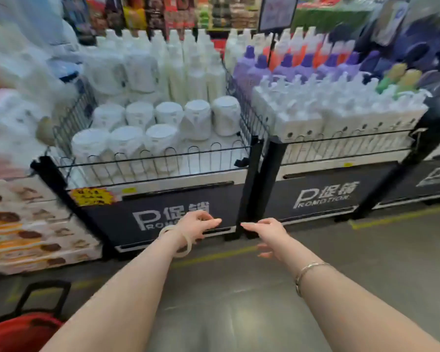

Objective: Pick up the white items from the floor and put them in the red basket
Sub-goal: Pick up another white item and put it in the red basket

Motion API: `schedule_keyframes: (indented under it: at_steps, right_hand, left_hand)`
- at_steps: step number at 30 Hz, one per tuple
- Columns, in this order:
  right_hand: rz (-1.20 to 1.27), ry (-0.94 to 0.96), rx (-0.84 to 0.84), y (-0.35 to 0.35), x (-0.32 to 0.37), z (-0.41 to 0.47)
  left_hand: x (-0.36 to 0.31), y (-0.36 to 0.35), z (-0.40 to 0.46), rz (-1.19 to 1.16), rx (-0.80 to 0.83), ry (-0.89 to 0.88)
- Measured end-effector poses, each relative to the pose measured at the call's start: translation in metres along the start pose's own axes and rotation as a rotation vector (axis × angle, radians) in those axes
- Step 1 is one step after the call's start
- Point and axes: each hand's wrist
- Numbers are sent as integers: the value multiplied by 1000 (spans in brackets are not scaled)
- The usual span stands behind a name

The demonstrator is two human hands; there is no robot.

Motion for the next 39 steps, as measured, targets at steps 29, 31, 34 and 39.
schedule_keyframes:
  at_steps: [29,31,34,39]
  right_hand:
    - [724,-238,-738,786,-127,132]
    - [723,-233,-760,840,-138,135]
    - [699,-224,-809,925,-159,137]
    - [684,-235,-854,1070,-195,136]
  left_hand:
    - [-549,-732,202,494,758,-426]
    - [-577,-788,200,524,795,-451]
    - [-615,-875,199,516,830,-458]
    - [-682,-1008,199,512,848,-395]
Point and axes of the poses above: each hand's wrist, its own z-axis towards the middle knuckle, its own y-axis out of the back of the hand, x = y × z, and after that the axes turned 3 degrees about y, right-handed
